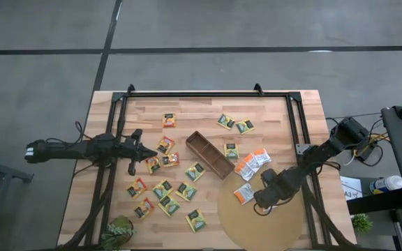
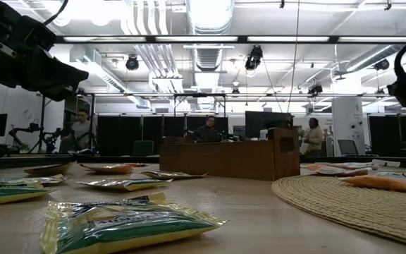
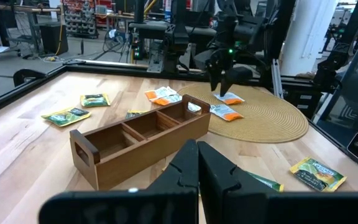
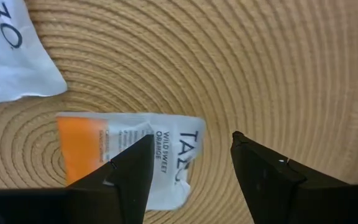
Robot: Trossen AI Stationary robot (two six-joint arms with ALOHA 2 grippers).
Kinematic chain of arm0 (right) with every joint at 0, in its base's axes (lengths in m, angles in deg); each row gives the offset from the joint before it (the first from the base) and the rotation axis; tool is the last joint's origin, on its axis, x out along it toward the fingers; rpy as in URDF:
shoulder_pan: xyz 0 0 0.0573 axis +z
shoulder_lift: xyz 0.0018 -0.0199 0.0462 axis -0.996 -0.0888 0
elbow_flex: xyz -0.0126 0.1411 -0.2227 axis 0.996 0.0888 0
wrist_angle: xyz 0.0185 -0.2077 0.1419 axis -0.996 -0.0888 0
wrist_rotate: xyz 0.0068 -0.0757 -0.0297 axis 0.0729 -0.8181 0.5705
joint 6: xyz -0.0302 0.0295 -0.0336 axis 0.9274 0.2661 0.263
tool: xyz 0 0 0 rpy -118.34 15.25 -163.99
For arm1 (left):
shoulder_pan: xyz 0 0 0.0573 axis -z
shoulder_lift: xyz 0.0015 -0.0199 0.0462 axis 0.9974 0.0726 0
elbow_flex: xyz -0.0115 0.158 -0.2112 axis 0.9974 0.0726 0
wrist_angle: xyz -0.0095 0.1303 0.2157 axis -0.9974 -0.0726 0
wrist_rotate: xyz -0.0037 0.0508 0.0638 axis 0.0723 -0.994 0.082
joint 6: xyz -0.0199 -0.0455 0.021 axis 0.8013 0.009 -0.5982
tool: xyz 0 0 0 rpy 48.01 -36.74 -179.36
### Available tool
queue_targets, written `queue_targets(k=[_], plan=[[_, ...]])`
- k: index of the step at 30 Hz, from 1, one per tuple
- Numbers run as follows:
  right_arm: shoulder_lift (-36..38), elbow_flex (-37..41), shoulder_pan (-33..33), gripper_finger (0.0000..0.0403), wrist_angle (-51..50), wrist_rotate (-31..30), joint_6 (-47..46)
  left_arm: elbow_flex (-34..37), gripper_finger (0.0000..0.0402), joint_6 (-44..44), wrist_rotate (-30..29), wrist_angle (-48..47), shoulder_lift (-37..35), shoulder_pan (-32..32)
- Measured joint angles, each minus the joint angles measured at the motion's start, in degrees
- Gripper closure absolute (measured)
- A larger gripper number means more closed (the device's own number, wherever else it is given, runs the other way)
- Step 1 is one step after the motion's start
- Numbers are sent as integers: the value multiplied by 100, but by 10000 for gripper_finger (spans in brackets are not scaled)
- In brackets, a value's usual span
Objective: Pick & Place Tea
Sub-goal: Put the white tea bag into the right section of the wooden organizer
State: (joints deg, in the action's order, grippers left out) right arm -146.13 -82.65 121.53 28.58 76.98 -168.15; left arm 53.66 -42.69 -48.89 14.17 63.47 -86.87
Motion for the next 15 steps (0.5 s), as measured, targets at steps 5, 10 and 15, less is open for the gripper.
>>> queue_targets(k=[5, 10, 15], plan=[[-3, 198, 0, 193, 356, -1, -15, 0, 402, -2, -1, 1, 0, 0], [-6, 265, 0, 196, 399, -1, -86, 1, 402, -2, 0, 1, 0, 2], [15, 287, 0, 238, 438, -3, -111, 0, 402, -2, 0, 1, -2, 0]])
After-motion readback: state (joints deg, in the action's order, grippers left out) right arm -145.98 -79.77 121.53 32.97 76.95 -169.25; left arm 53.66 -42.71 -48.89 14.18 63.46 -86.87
